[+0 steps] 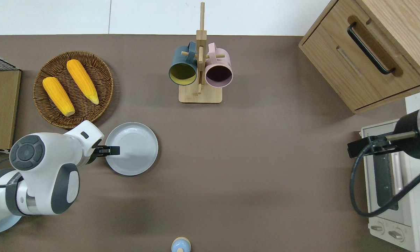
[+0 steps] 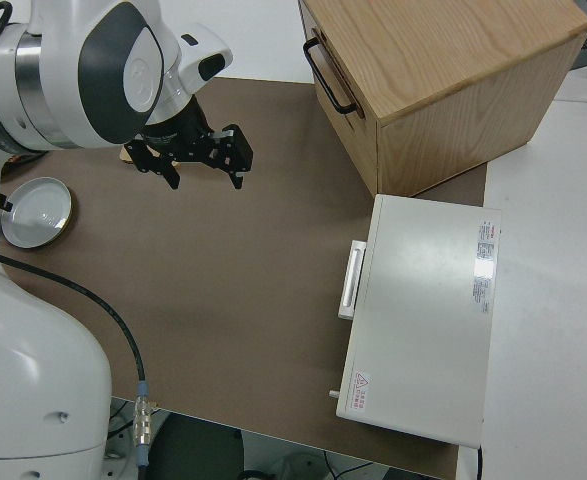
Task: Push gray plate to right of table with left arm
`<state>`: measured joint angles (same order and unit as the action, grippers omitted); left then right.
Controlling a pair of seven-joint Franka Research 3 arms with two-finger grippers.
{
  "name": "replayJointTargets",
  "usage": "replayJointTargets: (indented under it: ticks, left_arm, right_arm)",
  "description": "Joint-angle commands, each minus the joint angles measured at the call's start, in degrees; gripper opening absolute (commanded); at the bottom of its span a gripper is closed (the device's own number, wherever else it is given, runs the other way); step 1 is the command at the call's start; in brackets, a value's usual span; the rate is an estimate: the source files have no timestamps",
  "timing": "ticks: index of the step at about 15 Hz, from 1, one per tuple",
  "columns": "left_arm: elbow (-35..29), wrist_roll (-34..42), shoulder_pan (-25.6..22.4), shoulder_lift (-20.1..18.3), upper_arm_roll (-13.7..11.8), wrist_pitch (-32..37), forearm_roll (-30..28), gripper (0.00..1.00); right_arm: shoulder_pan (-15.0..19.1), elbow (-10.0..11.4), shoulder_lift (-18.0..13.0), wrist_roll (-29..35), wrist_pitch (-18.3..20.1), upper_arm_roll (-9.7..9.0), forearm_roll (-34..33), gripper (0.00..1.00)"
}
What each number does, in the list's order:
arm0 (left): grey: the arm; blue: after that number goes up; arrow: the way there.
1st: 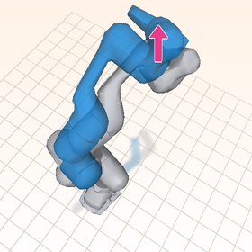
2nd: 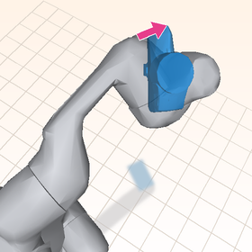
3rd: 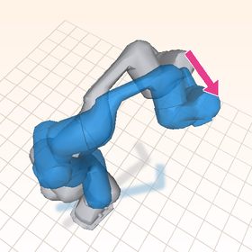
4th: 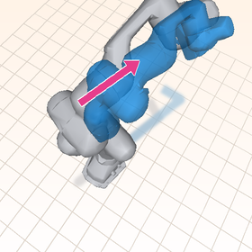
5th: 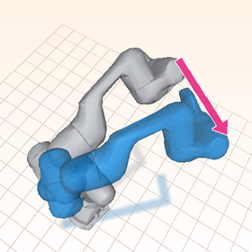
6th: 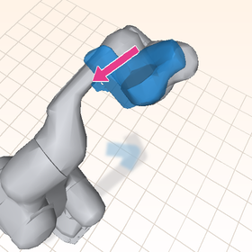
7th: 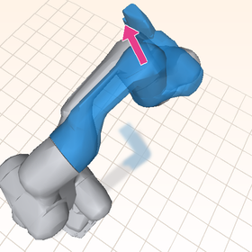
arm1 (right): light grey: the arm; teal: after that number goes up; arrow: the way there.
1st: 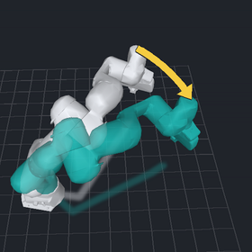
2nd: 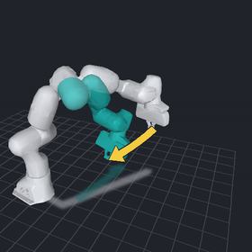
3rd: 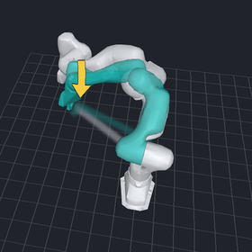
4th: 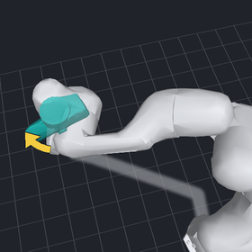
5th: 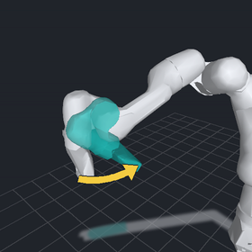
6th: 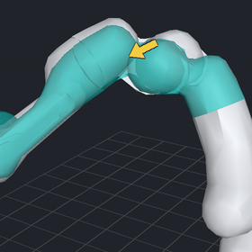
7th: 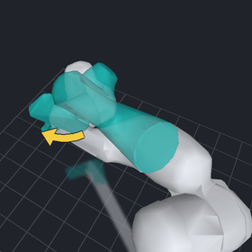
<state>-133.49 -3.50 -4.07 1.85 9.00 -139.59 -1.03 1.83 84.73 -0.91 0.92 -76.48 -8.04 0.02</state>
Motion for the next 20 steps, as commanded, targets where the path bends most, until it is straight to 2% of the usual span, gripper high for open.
replayJointTargets:
  ticks: [1, 12, 16, 17, 18, 20]
  left_arm:
    - [-1.15, -0.99, 0.46, 1.39, -0.30, -3.23, 0.24, 0.99]
    - [-1.15, -1.69, 0.46, 4.38, -0.30, -6.05, 0.50, 0.99]
    - [-1.15, -1.78, 0.55, 4.39, -0.30, -5.96, 0.59, 0.99]
    - [-1.15, -2.04, 0.81, 4.39, -0.30, -5.96, 0.68, 0.95]
    - [-1.15, -2.04, 0.90, 4.39, -0.30, -5.96, 0.77, 0.86]
    - [-1.15, -2.83, 1.34, 4.39, -0.30, -5.96, 0.94, 0.62]
  right_arm:
    - [1.07, -0.53, -0.14, 0.75, 0.89, -0.92, 0.25, 0.983]
    - [1.07, -0.53, -0.14, 0.66, 0.89, -0.92, 0.25, 0.983]
    - [1.07, -0.53, -0.14, 0.75, 0.89, -0.92, 0.25, 0.983]
    - [1.07, -0.53, -0.14, 0.75, 0.89, -0.92, 0.25, 0.983]
    - [1.15, -0.53, -0.14, 0.66, 0.89, -0.92, 0.25, 0.983]
    - [1.15, -0.53, -0.14, 0.75, 0.89, -0.92, 0.25, 0.983]
